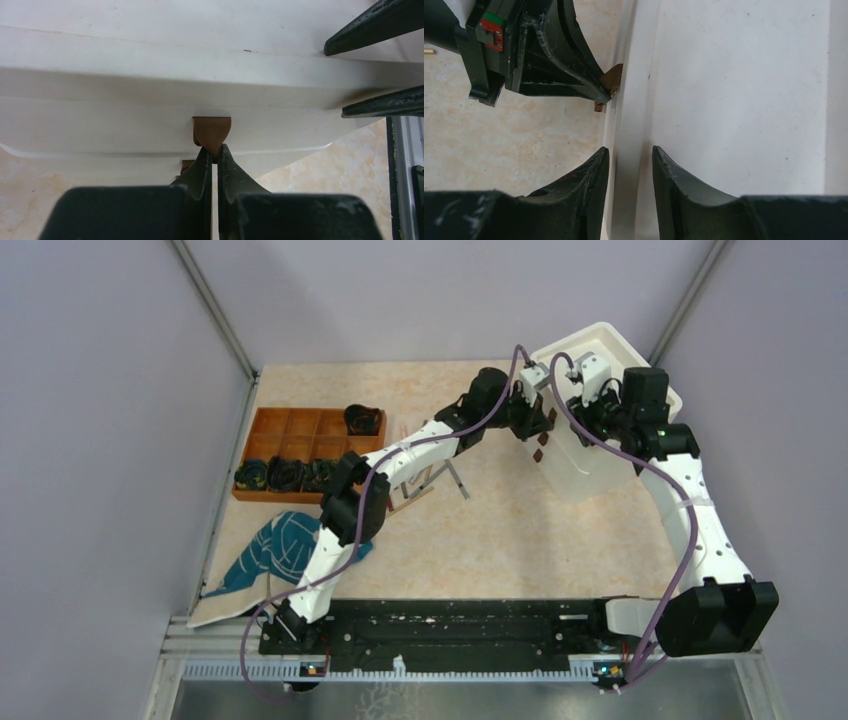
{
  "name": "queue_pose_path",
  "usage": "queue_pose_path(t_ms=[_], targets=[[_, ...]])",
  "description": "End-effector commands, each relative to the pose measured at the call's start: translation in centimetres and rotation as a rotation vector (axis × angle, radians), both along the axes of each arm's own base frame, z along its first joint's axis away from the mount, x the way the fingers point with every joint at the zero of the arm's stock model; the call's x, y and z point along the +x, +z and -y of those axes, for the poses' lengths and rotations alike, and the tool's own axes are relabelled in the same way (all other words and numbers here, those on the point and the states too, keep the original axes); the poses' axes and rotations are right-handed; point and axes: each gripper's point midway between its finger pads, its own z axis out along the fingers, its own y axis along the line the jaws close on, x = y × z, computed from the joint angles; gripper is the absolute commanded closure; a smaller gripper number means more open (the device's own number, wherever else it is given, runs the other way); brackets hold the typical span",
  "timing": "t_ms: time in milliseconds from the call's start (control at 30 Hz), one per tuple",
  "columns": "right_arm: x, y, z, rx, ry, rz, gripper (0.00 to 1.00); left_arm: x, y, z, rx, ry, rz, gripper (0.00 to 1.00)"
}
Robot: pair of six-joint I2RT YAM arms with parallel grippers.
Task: Organize the makeup
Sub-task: Open the drawer in the storage box.
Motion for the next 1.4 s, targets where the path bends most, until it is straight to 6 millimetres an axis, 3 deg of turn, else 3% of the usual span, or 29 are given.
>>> queue_pose_path(t_ms=[0,267,633,933,1167,1367], targets=[[-1.0,-1.3,0.4,0.006,-0.011,-0.059,0.64,-2.3,6.5,-0.2,-0.087,-0.067,0.094,1.0],[-0.8,-1.0,0.7,-0.006,-0.012,-0.056,0.66,-3.7,8.0,-2.4,-0.053,-0.063,0.131,1.0],[-0.7,-1.2,0.7,-0.028,0.02,-0.085,0.69,-5.4,6.5,-5.1,0.019,-0.044,0.146,1.0],[-1.2,-1.7,0.5,-0.095,0.128,-0.12,0.8,-7.1,4.9,-8.0,0.082,-0.024,0.172,1.0],[-1.7,-2.2,0.4,-0.158,0.229,-0.153,0.89,-8.3,5.0,-9.1,0.092,-0.023,0.183,1.0],[-2.0,-1.7,-0.1,-0.168,0.295,-0.164,0.9,-10.0,4.3,-9.7,0.102,-0.035,0.172,1.0]])
